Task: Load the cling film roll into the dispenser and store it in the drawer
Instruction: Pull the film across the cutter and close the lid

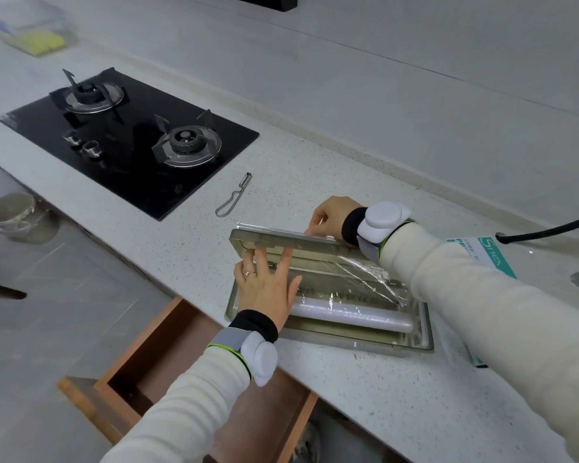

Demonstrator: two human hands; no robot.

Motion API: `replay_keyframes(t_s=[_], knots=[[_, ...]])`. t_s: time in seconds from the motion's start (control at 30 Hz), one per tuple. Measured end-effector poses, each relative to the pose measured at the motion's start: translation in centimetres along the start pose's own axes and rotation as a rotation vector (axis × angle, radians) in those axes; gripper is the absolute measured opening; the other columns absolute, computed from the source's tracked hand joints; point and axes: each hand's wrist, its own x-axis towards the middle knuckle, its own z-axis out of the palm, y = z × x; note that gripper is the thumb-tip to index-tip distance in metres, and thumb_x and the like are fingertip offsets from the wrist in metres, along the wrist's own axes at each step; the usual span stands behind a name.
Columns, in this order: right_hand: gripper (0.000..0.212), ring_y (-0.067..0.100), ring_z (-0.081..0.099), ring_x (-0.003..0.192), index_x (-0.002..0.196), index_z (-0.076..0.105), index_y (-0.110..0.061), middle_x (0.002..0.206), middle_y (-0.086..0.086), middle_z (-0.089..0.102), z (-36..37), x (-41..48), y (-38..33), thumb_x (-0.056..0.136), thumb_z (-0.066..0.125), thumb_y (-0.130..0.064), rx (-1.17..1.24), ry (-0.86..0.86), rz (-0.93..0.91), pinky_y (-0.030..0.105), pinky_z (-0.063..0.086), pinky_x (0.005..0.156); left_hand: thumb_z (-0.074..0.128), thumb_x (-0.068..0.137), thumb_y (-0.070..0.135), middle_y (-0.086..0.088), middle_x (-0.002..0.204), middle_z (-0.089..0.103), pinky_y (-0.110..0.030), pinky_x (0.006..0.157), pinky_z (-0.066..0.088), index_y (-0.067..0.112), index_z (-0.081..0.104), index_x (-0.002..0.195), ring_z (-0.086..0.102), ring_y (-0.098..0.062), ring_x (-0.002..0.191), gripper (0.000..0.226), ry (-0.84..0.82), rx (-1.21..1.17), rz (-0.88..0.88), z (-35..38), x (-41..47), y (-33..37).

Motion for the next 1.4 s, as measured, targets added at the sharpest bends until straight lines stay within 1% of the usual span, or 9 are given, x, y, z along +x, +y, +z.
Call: replay_keyframes(t_s=[0.27,0.4,0.47,0.57,0.73,1.07,1.2,1.33,1.4], knots=[[0.027,0.014,0.055,0.082,0.102,0.072,-0.006,0.107,0.007,0.071,0.7,1.6,-0.9,0.088,0.061,-0.026,0.080,-0.064,-0.018,0.025,0.044,0.074,0.070,0.073,0.046,-0.023,0.105,0.062,-0.048,0.080,0.049,0.020,0.062,0.119,0.061,-0.041,0.099,0.053,0.024,0.006,0.020,-0.1,0.1,-0.2],[0.021,0.004,0.050,0.059,0.099,0.074,-0.005,0.094,0.004,0.073,0.8,1.8,-0.9,0.087,0.062,-0.017,0.121,-0.086,-0.048,0.014,0.042,0.057,0.071,0.072,0.045,-0.023,0.105,0.062,-0.048,0.080,0.050,0.020,0.062,0.120,0.061,-0.042,0.097,0.054,0.029,0.006,0.024,-0.1,-0.1,-0.3],[0.019,0.006,0.052,0.062,0.098,0.074,-0.006,0.101,0.008,0.073,0.9,1.9,-0.9,0.086,0.063,-0.016,0.111,-0.091,-0.057,0.014,0.042,0.060,0.072,0.072,0.045,-0.023,0.104,0.062,-0.048,0.080,0.050,0.020,0.062,0.120,0.061,-0.042,0.096,0.055,0.028,0.007,0.023,-0.2,-0.1,-0.4],[0.018,0.012,0.054,0.077,0.096,0.074,-0.006,0.104,0.010,0.072,1.0,2.1,-0.8,0.085,0.063,-0.016,0.096,-0.070,-0.055,0.024,0.047,0.074,0.071,0.072,0.045,-0.023,0.106,0.062,-0.049,0.080,0.050,0.021,0.061,0.121,0.061,-0.042,0.097,0.055,0.020,0.008,0.020,-0.2,-0.1,-0.4],[0.019,0.014,0.055,0.081,0.096,0.074,-0.004,0.105,0.012,0.072,1.4,2.0,-0.6,0.086,0.063,-0.015,0.125,-0.017,-0.046,0.033,0.051,0.086,0.070,0.074,0.045,-0.024,0.107,0.061,-0.049,0.082,0.049,0.020,0.060,0.122,0.060,-0.042,0.099,0.055,-0.004,0.001,0.018,-0.2,-0.1,-0.4],[0.018,0.013,0.054,0.077,0.092,0.075,-0.006,0.099,0.011,0.073,1.9,1.4,-0.5,0.083,0.067,-0.019,0.196,0.005,-0.032,0.028,0.047,0.075,0.073,0.071,0.042,-0.025,0.106,0.060,-0.052,0.083,0.050,0.019,0.062,0.115,0.056,-0.048,0.108,0.051,-0.049,-0.059,-0.043,-0.5,-0.7,0.5],[0.017,0.013,0.055,0.078,0.091,0.075,-0.007,0.098,0.009,0.073,1.9,1.3,-0.4,0.083,0.067,-0.020,0.202,0.014,-0.024,0.029,0.049,0.076,0.069,0.077,0.040,-0.026,0.113,0.058,-0.052,0.090,0.047,0.019,0.058,0.121,0.051,-0.048,0.117,0.050,-0.086,-0.105,-0.056,-0.6,-0.6,0.5],[0.018,0.013,0.053,0.077,0.094,0.075,-0.005,0.092,0.008,0.071,1.8,1.5,-0.4,0.084,0.064,-0.016,0.195,0.014,-0.022,0.024,0.044,0.068,0.062,0.084,0.038,-0.028,0.126,0.052,-0.048,0.102,0.040,0.011,0.048,0.134,0.044,-0.045,0.127,0.058,-0.124,-0.187,-0.033,-0.4,-0.6,0.1],[0.017,0.013,0.053,0.076,0.093,0.075,-0.005,0.096,0.008,0.073,1.7,1.6,-0.3,0.084,0.062,-0.012,0.202,0.022,-0.020,0.024,0.044,0.070,0.062,0.084,0.036,-0.029,0.130,0.049,-0.049,0.105,0.038,0.009,0.044,0.137,0.043,-0.045,0.128,0.062,-0.136,-0.204,-0.029,-0.4,-0.7,-0.1]])
